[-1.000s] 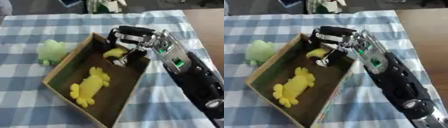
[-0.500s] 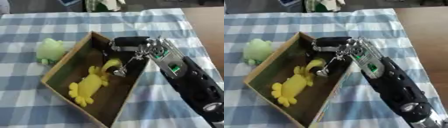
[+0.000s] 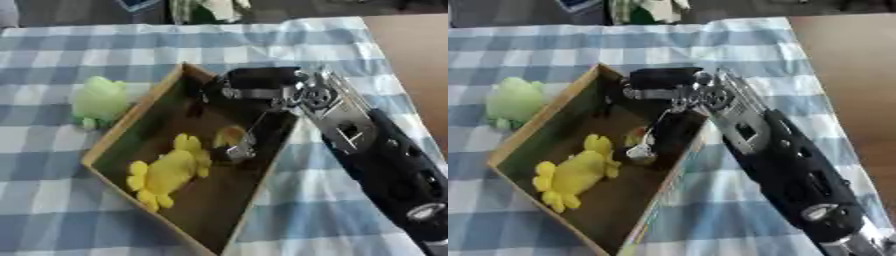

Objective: Pick up objects on the table and place them in the box.

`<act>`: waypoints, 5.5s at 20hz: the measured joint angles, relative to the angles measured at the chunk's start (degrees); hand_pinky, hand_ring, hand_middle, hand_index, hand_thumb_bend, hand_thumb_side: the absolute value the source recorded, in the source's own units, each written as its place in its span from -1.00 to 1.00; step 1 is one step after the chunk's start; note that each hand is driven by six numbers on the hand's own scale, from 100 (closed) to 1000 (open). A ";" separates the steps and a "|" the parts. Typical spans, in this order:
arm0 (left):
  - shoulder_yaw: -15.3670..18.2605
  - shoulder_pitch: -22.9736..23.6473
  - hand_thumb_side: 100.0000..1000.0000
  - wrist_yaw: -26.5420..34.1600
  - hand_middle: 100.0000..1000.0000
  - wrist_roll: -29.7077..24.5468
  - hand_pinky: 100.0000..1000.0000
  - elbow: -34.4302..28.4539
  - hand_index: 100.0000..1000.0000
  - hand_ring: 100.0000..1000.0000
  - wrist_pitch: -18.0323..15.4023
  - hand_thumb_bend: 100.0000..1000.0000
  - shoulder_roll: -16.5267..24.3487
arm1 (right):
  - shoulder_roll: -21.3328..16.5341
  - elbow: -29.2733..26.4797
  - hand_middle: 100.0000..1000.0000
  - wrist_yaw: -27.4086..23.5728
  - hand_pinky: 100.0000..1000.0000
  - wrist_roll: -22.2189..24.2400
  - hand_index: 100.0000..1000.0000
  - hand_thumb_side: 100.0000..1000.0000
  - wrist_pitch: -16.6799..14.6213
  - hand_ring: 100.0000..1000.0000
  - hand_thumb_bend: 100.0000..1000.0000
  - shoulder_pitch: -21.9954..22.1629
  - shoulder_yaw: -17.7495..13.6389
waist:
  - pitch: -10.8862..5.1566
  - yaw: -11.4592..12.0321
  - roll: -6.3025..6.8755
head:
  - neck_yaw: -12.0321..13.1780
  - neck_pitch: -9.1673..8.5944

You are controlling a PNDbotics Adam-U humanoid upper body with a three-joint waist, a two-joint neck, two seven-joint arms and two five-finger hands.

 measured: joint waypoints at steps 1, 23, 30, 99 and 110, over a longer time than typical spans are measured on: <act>0.00 0.00 0.32 0.00 0.06 0.00 -0.18 0.00 0.54 0.03 0.00 -1.00 0.00 | 0.00 -0.11 0.38 -0.21 0.64 -0.13 0.69 0.14 -0.13 0.64 -0.08 -0.19 -0.30 | 0.00 -0.03 0.01 | 0.00 0.00; 0.02 -0.10 0.25 -0.95 0.08 0.47 -0.18 0.00 0.55 0.05 0.40 -1.00 1.91 | -6.57 -12.36 0.45 -23.80 0.68 -35.90 0.72 0.71 16.01 0.62 -1.00 0.80 -15.14 | -0.43 -1.34 1.09 | 1.74 0.57; -0.01 -1.53 0.20 -2.38 0.13 1.60 -0.17 0.00 0.58 0.06 1.53 -1.00 6.41 | -8.27 -13.10 0.43 -32.04 0.66 -40.75 0.74 0.96 16.42 0.59 -1.00 6.53 -19.26 | -0.74 -1.69 1.45 | 2.53 1.14; -11.32 -36.48 0.21 -40.92 0.88 -78.01 0.57 42.28 1.00 0.86 -9.14 -0.05 26.22 | -7.03 -15.88 0.32 -39.04 0.64 -39.33 0.66 0.81 17.02 0.51 -1.00 11.78 -23.17 | 0.56 -5.54 2.13 | 3.87 0.05; -11.35 -36.82 0.19 -46.59 0.75 -77.94 0.52 46.68 1.00 0.81 -9.22 -0.10 24.10 | -6.68 -15.89 0.29 -39.15 0.65 -38.72 0.66 0.77 17.58 0.50 -1.00 11.78 -23.51 | 1.37 -5.88 2.07 | 4.15 -0.52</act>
